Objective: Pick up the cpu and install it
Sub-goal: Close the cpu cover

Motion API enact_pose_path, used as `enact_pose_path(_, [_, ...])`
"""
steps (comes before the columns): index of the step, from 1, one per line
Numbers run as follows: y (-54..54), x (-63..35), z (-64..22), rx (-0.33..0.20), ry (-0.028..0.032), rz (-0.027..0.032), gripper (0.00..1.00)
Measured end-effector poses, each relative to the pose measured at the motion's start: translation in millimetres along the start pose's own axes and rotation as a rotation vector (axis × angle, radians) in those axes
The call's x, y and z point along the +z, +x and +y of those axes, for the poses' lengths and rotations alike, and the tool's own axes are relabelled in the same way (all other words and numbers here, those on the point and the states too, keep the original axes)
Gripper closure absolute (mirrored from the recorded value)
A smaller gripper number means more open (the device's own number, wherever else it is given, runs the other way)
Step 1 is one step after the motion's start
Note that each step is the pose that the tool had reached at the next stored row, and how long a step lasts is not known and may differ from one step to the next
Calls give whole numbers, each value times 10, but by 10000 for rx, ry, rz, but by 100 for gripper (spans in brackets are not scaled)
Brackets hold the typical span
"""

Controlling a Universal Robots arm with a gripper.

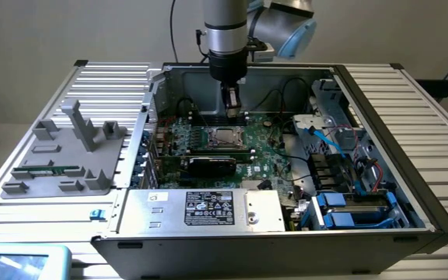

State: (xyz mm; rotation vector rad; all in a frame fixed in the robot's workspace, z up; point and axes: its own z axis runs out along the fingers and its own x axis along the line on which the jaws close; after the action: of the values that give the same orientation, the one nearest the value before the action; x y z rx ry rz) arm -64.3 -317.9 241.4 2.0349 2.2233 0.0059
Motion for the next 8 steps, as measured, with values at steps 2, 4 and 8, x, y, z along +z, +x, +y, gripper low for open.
enact_pose_path(2, [3, 13, -13, 3, -33, -2, 91])
enact_pose_path(4, [5, 32, -27, 6, -65, -6, 91])
enact_pose_path(8, [12, 70, -63, 7, -83, -6, 91])
